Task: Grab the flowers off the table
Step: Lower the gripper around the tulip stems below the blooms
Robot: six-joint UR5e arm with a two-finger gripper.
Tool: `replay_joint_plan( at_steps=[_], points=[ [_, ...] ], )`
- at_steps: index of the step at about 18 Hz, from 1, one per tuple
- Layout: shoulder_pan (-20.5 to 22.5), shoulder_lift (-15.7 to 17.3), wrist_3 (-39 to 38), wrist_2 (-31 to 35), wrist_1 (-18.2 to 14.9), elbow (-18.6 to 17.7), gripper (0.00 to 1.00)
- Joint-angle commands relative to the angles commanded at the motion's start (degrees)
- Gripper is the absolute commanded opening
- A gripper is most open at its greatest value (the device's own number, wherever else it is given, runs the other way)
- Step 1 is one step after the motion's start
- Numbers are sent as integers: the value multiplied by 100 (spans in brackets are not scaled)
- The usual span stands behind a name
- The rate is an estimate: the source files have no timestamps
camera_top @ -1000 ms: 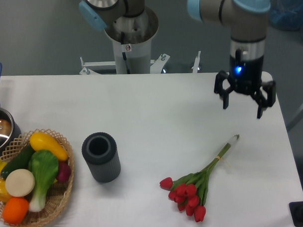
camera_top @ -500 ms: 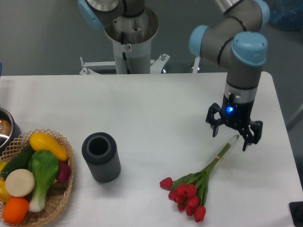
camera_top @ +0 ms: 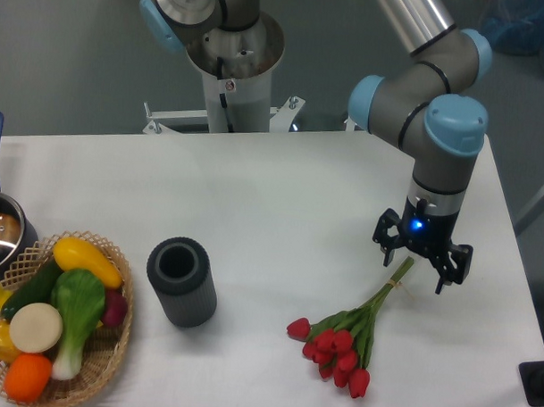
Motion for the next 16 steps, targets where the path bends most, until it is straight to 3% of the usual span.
replay_joint_plan(
  at_steps=[9,16],
  points=[
    [-18,-413,307,26,-9,35,100],
    [-149,-510,325,9,-149,-35,100]
  ],
)
